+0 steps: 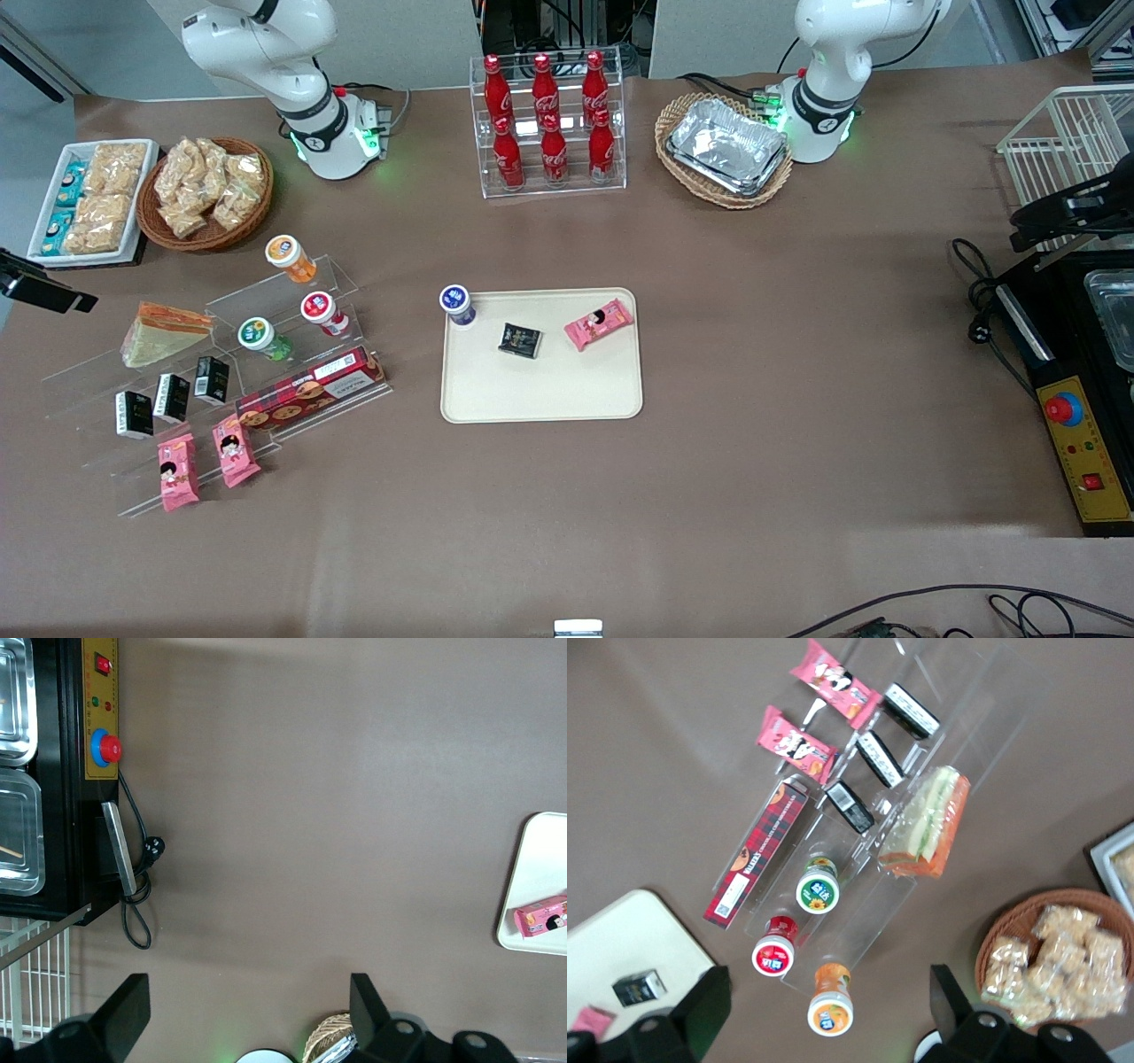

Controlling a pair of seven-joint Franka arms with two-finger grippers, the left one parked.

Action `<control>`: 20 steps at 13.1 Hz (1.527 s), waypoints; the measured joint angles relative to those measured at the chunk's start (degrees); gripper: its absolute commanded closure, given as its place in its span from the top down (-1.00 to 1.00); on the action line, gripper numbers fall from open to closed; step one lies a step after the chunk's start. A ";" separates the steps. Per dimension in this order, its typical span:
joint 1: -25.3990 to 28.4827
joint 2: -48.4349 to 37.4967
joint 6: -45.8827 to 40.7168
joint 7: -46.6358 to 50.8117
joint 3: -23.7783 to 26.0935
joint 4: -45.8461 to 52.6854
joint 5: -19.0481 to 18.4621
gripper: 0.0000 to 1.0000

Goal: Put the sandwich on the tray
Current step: 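Move the right gripper down to the wrapped sandwich on the acrylic rack, then close the right gripper on the plastic-wrapped sandwich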

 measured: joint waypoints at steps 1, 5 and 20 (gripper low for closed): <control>-0.19 -0.02 -0.41 2.95 -0.01 0.00 0.00 1.00; -0.81 -0.05 -0.69 13.39 -0.05 -1.88 0.00 1.00; -7.76 -3.21 31.51 15.22 -0.47 -32.38 0.00 1.00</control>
